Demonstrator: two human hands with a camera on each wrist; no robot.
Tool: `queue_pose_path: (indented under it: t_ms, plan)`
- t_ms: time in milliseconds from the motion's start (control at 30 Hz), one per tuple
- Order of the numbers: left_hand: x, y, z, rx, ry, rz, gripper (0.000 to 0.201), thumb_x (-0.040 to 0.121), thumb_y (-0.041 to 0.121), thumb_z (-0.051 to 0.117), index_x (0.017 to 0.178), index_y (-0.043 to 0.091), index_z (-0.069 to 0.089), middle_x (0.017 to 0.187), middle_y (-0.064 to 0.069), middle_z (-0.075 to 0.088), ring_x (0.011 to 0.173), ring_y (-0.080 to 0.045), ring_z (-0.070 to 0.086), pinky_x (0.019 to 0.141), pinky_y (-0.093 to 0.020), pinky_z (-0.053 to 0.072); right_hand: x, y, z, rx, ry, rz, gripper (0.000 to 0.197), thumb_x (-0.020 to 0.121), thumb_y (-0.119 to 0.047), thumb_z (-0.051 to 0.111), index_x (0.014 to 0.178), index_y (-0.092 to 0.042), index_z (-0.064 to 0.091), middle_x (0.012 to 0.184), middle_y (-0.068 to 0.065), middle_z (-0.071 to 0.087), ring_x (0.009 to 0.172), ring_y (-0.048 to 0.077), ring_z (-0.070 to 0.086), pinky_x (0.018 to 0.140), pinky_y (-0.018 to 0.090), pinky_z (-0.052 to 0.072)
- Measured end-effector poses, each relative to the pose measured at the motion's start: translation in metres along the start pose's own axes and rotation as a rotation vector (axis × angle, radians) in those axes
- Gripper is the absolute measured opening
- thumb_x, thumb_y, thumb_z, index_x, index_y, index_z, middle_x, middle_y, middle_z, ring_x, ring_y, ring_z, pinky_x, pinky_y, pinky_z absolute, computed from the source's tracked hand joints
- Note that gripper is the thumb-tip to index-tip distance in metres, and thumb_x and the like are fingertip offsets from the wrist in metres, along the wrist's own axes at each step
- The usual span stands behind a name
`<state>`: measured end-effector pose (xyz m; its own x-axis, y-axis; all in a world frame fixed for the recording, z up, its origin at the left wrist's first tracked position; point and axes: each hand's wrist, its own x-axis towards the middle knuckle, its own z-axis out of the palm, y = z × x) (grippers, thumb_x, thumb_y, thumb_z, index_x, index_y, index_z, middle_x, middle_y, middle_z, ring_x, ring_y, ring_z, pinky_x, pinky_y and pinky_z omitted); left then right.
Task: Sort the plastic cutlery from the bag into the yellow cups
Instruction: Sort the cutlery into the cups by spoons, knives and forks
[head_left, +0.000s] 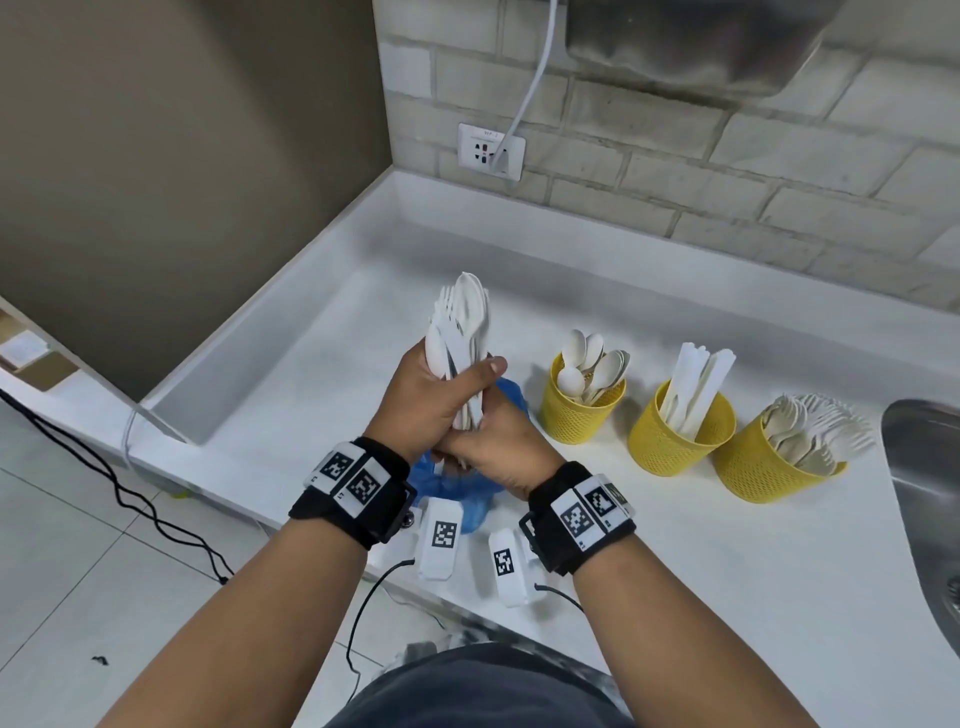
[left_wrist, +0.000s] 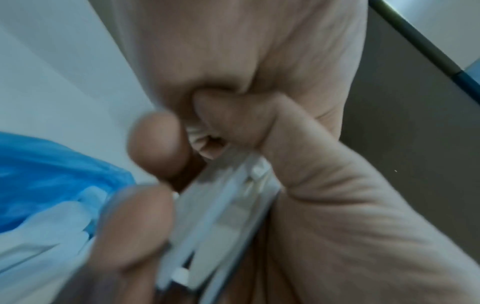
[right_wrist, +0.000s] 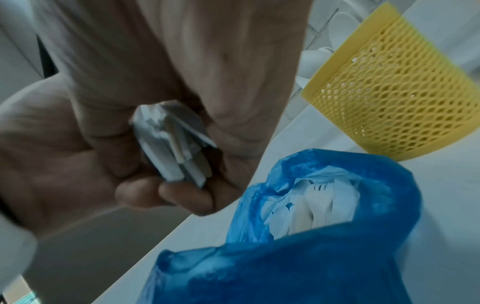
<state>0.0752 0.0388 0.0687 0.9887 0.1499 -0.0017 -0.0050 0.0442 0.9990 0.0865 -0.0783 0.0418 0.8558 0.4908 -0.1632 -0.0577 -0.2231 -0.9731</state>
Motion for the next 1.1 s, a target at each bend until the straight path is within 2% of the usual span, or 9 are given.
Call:
queue_pose_path:
  t_ms: [67,133,267,533,633,700,800,967,1100]
  plan:
    - [0.0,0.003,-0.002,0.052,-0.055,-0.01,0.016,0.086,0.015,0.081,0.097,0.008,0.073,0.085,-0.006,0.076,0.082,-0.019,0.073,0.077,-0.037,0.059,-0.002,0.002,-0.002,-0.029,0.074,0.007,0.005,0.088,-0.004,0.068,0.09,-0.008,0.066,0.063,0.012,0.069,0.055,0.026,0.069,0.057,0.04,0.059]
    - [0.0,0.006,-0.002,0.107,-0.112,-0.016,0.027,0.082,0.014,0.084,0.104,0.005,0.071,0.092,-0.012,0.077,0.086,-0.024,0.075,0.084,-0.042,0.06,-0.003,0.003,-0.003,-0.043,0.116,0.044,0.008,0.087,-0.007,0.068,0.079,-0.01,0.067,0.058,0.012,0.068,0.053,0.026,0.068,0.057,0.043,0.061]
    - [-0.001,0.012,-0.002,-0.032,-0.272,-0.064,0.054,0.086,-0.001,0.077,0.133,0.009,0.052,0.11,-0.015,0.076,0.101,-0.026,0.074,0.089,-0.036,0.059,-0.008,0.0,-0.005,-0.002,0.116,0.035,0.01,0.09,-0.006,0.068,0.083,0.001,0.068,0.062,0.025,0.067,0.05,0.028,0.064,0.055,0.042,0.059]
    - [-0.008,0.018,-0.002,-0.177,-0.377,-0.156,0.027,0.085,0.015,0.072,0.111,0.011,0.068,0.116,-0.018,0.075,0.115,-0.03,0.07,0.094,-0.048,0.058,-0.022,0.001,-0.019,0.258,-0.142,0.015,0.024,0.095,-0.006,0.069,0.074,-0.016,0.072,0.065,0.012,0.064,0.051,0.022,0.059,0.046,0.026,0.047]
    - [-0.009,0.02,0.003,-0.128,-0.424,-0.153,0.032,0.089,0.008,0.071,0.121,0.011,0.064,0.117,-0.016,0.075,0.115,-0.031,0.07,0.099,-0.057,0.052,-0.022,0.0,-0.02,0.19,-0.068,0.001,0.03,0.095,-0.003,0.065,0.067,-0.016,0.062,0.055,0.003,0.056,0.045,0.015,0.05,0.045,0.022,0.04]
    - [-0.008,0.021,0.008,-0.092,-0.354,-0.125,0.033,0.088,-0.001,0.074,0.117,0.01,0.064,0.114,-0.017,0.076,0.113,-0.03,0.071,0.101,-0.05,0.053,-0.017,0.001,-0.018,0.054,0.115,-0.084,0.032,0.091,0.003,0.064,0.079,-0.027,0.066,0.066,-0.013,0.066,0.06,0.003,0.063,0.057,0.02,0.051]
    - [-0.01,0.021,0.016,0.027,-0.266,-0.021,0.018,0.084,0.007,0.082,0.1,0.013,0.076,0.105,-0.012,0.078,0.106,-0.028,0.074,0.101,-0.053,0.054,-0.009,0.005,-0.015,-0.066,0.288,-0.202,0.038,0.082,0.0,0.072,0.111,-0.024,0.069,0.103,-0.007,0.075,0.099,0.005,0.072,0.086,0.028,0.06]
    - [-0.016,0.036,0.023,0.138,-0.357,0.065,0.023,0.083,0.006,0.083,0.104,0.009,0.075,0.101,-0.006,0.08,0.103,-0.024,0.075,0.101,-0.048,0.055,-0.027,-0.002,-0.024,0.119,0.128,-0.099,0.028,0.07,0.001,0.067,0.08,-0.025,0.067,0.067,-0.006,0.064,0.06,0.016,0.061,0.052,0.029,0.049]
    - [-0.021,0.037,0.035,0.121,-0.369,0.042,0.045,0.075,0.01,0.09,0.114,0.013,0.066,0.105,-0.008,0.078,0.106,-0.025,0.073,0.094,-0.041,0.057,-0.03,-0.005,-0.026,0.035,0.242,-0.079,0.019,0.075,-0.014,0.054,0.074,-0.031,0.063,0.066,-0.006,0.055,0.067,0.018,0.058,0.059,0.033,0.046]
